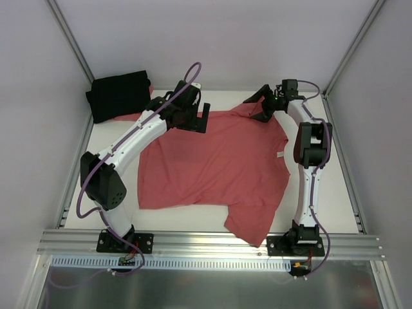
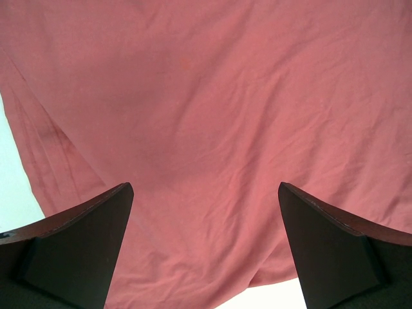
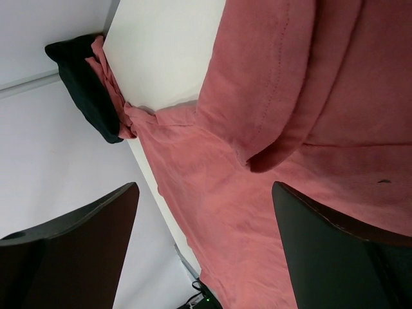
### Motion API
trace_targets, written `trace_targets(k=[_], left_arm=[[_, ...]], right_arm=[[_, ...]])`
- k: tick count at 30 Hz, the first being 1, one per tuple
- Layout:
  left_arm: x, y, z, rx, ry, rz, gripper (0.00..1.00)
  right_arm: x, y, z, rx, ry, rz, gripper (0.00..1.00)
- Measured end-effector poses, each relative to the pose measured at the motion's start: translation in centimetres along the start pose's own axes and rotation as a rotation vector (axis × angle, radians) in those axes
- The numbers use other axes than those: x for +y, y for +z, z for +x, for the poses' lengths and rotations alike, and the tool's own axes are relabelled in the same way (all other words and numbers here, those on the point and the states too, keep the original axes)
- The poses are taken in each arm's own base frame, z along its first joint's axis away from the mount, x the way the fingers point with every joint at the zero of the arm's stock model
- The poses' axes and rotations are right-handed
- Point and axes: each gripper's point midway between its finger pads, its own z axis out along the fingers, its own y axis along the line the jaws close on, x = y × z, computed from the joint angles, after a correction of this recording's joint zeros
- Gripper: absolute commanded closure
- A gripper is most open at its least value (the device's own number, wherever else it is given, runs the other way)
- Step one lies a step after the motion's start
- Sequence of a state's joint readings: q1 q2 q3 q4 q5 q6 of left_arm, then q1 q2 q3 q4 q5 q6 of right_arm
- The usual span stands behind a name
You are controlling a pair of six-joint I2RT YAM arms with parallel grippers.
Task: Fold and stack the t-shirts
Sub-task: Flatten out the tshirt
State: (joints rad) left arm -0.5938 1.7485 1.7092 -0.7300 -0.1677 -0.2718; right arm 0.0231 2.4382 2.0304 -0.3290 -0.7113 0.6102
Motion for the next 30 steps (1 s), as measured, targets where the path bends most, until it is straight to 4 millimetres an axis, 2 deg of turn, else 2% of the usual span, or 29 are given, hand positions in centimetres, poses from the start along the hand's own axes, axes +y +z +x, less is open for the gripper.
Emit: trace_targets(k=[6, 18, 27, 30], left_arm=[[0.2, 0.0, 0.0, 0.001, -0.005, -0.001, 0.01], [0.8, 0.1, -0.2, 0.001, -0.008, -0.008, 0.01], [1.7, 0.2, -0.3, 0.003, -0.003, -0.016, 0.01], [2.1, 0.4, -0.3, 0.006, -0.009, -0.019, 0.01]], right_arm=[[-1.3, 0.2, 0.4, 0.008, 0.009, 0.025, 0.23], [-3.3, 1.7, 0.4, 0.016, 0.046, 0.058, 0.32], [-2.4, 2.6, -0.6, -0.030, 0.042, 0.046, 0.37], [-1.9, 3.1, -1.0, -0.049, 0.038, 0.036, 0.44]])
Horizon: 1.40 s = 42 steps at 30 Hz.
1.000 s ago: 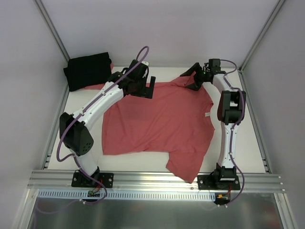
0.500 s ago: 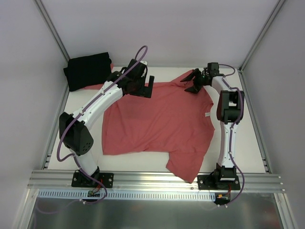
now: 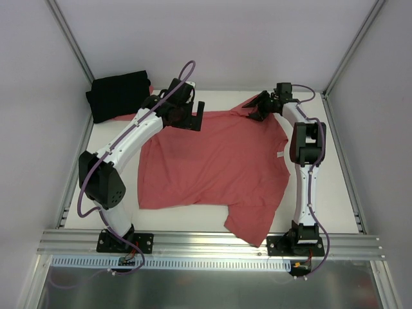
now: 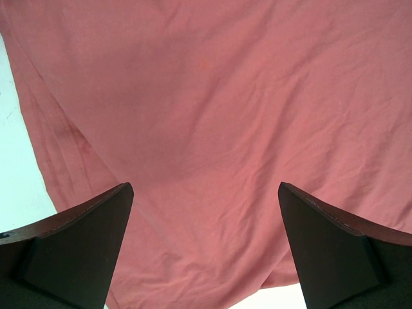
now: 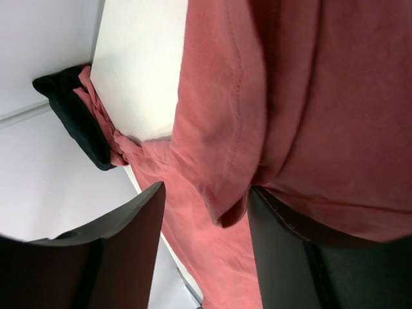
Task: Fold and stack the t-shirts
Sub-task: Flatten out the tshirt
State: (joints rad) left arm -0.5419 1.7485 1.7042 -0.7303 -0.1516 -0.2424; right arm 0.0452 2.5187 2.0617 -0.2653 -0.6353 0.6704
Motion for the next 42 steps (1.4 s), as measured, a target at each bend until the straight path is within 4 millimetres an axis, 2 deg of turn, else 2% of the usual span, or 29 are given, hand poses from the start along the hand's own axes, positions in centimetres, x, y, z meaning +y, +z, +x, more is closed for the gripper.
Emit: trace_targets(k=[2, 3, 4, 5, 14, 19, 26, 27, 28, 29, 30, 31, 32, 35, 42], left_arm=[[0.2, 0.1, 0.2, 0.009, -0.005, 0.006, 0.01], [0.4, 0.2, 0.3, 0.012, -0.009, 0.002, 0.01], [0.5, 0.3, 0.4, 0.016, -0.011, 0.003, 0.01], [0.7, 0.4, 0.5, 0.019, -0.013, 0.001, 0.01], [1.4, 1.0, 1.6, 0.054, -0.025, -0.001, 0.01], [1.7, 1.3, 2.1, 0.070, -0.029, -0.002, 0.01], [1.7, 1.5, 2.6, 0.079, -0.029, -0.002, 0.01], [1.7, 1.5, 2.8, 0.081, -0.029, -0.003, 0.01], [1.8, 1.5, 2.9, 0.085, -0.029, -0.003, 0.01], [1.8, 1.5, 3.1, 0.088, -0.028, -0.004, 0.01], [1.8, 1.5, 3.2, 0.091, -0.029, -0.005, 0.01], [1.9, 1.5, 3.4, 0.095, -0.028, -0.005, 0.01], [1.9, 1.5, 3.5, 0.098, -0.028, -0.006, 0.01], [1.9, 1.6, 3.7, 0.103, -0.028, -0.008, 0.01], [2.1, 1.6, 4.4, 0.124, -0.026, -0.013, 0.01]], right_arm=[[0.2, 0.3, -0.1, -0.006, 0.004, -0.002, 0.54], [0.3, 0.4, -0.2, -0.011, 0.004, -0.005, 0.63], [0.4, 0.6, -0.3, -0.016, 0.008, -0.008, 0.85], [0.5, 0.6, -0.4, -0.018, 0.011, -0.009, 0.98], [1.0, 1.2, -0.9, -0.039, 0.015, -0.034, 1.00], [3.0, 1.8, -1.7, -0.074, -0.017, -0.111, 0.99], [5.6, 4.6, -2.2, -0.092, -0.048, -0.228, 0.95], [5.8, 5.0, -2.2, -0.094, -0.047, -0.244, 0.92], [5.7, 5.4, -2.2, -0.093, -0.040, -0.254, 0.66], [5.7, 5.8, -2.1, -0.092, -0.026, -0.264, 0.35], [5.7, 6.1, -2.1, -0.093, -0.021, -0.276, 0.22], [5.6, 6.5, -2.1, -0.098, -0.027, -0.288, 0.05], [5.7, 6.7, -2.2, -0.100, -0.020, -0.303, 0.00], [7.5, 6.1, -3.1, -0.150, -0.073, -0.368, 0.00], [9.2, 5.0, -5.3, -0.243, -0.128, -0.400, 0.00]])
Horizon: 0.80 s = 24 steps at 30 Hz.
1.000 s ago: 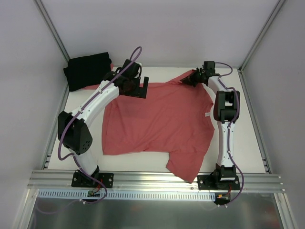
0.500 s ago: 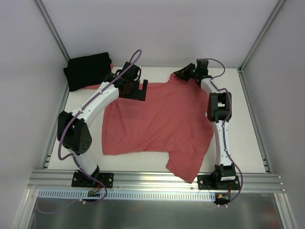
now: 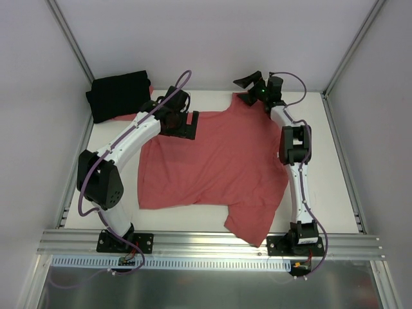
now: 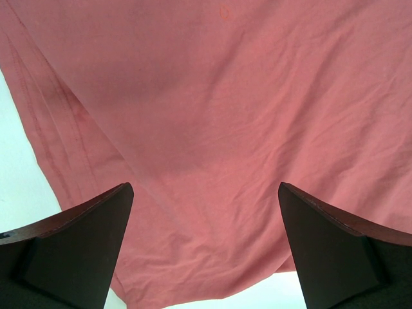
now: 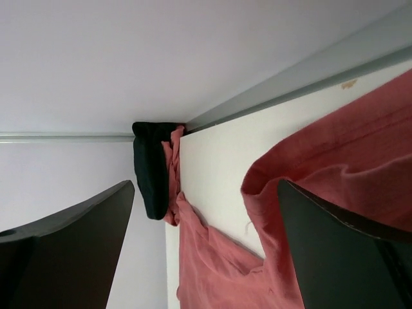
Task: Fold and stack the t-shirts
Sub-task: Flatten out the tshirt
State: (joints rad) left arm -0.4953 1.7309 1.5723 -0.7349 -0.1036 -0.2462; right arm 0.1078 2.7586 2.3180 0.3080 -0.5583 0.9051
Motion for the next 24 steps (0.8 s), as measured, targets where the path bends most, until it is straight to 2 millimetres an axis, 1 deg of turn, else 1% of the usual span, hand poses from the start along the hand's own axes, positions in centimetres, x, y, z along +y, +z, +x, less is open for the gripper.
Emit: trace_targets(k=[4, 6, 8, 10, 12, 15, 16, 17, 19, 20, 22, 23, 24], left_arm=[[0.0, 0.0, 0.1, 0.004, -0.002, 0.000, 0.01], [-0.1, 0.0, 0.1, 0.004, -0.002, 0.006, 0.01], [-0.3, 0.0, -0.1, -0.003, -0.001, 0.016, 0.01], [-0.4, -0.1, -0.8, -0.033, -0.006, 0.028, 0.01], [-0.6, -0.2, -1.6, -0.072, -0.019, 0.057, 0.01], [-0.6, -0.3, -2.4, -0.112, -0.081, 0.127, 0.01], [-0.7, -0.2, -2.6, -0.118, -0.100, 0.147, 0.01], [-0.6, 0.1, -2.8, -0.122, -0.121, 0.161, 0.01], [-0.9, 0.6, -3.0, -0.116, -0.152, 0.187, 0.01], [-1.3, 0.9, -3.1, -0.112, -0.161, 0.203, 0.01], [-1.9, 2.0, -2.9, -0.093, -0.177, 0.225, 0.01], [-2.1, 2.9, -2.8, -0.078, -0.188, 0.232, 0.01], [-2.2, 3.3, -2.8, -0.072, -0.192, 0.235, 0.01]], right_arm=[[-0.4, -0.9, -1.8, -0.028, -0.054, 0.026, 0.01], [-0.7, -2.0, -3.1, -0.041, -0.095, 0.064, 0.01], [-0.5, -3.5, -4.6, -0.052, -0.148, 0.105, 0.01], [0.6, -5.8, -6.4, -0.063, -0.210, 0.146, 0.01], [2.7, -8.6, -7.9, -0.069, -0.265, 0.173, 0.00], [6.4, -14.1, -8.6, -0.064, -0.349, 0.214, 0.00], [7.4, -15.7, -8.5, -0.065, -0.371, 0.223, 0.01], [8.3, -17.6, -7.7, -0.058, -0.389, 0.234, 0.01], [9.3, -20.7, -5.2, -0.025, -0.400, 0.251, 0.01], [9.2, -21.6, -3.9, -0.005, -0.394, 0.259, 0.00], [7.9, -23.0, -0.8, 0.065, -0.361, 0.288, 0.01], [6.7, -23.3, 0.6, 0.104, -0.339, 0.311, 0.00], [5.4, -23.4, 1.8, 0.143, -0.311, 0.339, 0.00]])
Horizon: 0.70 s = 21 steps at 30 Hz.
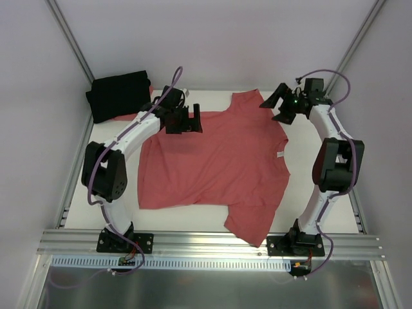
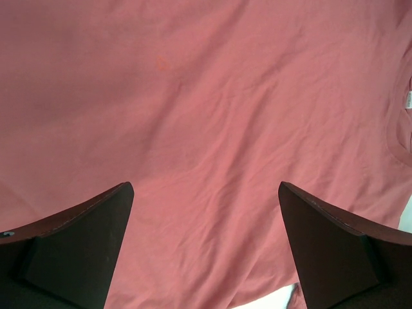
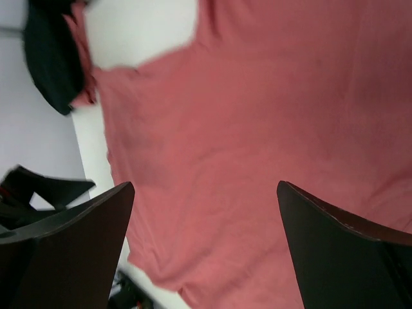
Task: Fold and stack the t-shirts
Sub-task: Flatten out the tshirt
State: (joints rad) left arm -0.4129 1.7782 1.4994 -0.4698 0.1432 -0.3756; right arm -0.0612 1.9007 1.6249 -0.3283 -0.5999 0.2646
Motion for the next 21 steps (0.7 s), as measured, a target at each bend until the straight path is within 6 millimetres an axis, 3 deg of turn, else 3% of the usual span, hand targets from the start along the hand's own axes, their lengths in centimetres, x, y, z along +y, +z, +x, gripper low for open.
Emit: trace_targets(k=[5, 8, 13, 21], left_arm=[[0.3, 4.2, 0.5, 0.055, -0.042, 0.007, 0.01], [0.9, 5.7, 1.3, 0.086, -0.049, -0.009, 0.01], [1.7, 6.5, 1.7, 0.094, -0.051, -0.042, 0.01], [2.8, 8.1, 2.9, 0.125, -0.077, -0.085, 0.01]], right_arm=[[-5.0, 2.8, 7.1, 0.245, 0.126, 0.095, 0.00], [-6.7, 3.7, 9.7, 0.337, 0.175, 0.131, 0.01], [-7.1, 4.5, 11.3, 0.394, 0.187, 0.135, 0.01], [-7.9, 5.3, 11.6, 0.425, 0.165, 0.156, 0.00]])
